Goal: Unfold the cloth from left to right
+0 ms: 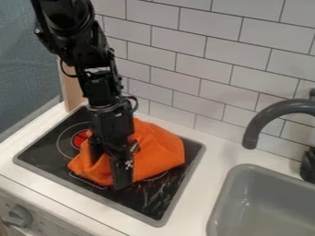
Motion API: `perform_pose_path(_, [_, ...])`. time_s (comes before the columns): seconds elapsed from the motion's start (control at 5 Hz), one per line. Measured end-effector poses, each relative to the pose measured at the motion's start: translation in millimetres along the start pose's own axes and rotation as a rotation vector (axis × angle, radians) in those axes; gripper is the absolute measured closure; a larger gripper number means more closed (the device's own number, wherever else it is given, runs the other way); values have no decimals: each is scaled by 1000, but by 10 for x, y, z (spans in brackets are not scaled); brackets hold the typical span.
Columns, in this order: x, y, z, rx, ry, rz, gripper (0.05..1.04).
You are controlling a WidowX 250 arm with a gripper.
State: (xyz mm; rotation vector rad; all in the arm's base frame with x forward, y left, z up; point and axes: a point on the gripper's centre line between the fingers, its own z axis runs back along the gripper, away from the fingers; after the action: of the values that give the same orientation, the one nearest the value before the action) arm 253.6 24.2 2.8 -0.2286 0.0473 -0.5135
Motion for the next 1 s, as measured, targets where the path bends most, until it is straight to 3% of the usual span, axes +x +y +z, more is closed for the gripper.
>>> perform_pose_path(0.4, [153,-9,439,16,-104,6,85])
perform_pose_path(0.8, [164,-122,1003,51,-285,-27,85])
perform_pose_path(1.0, [169,-145,1064,57,-307,-51,85])
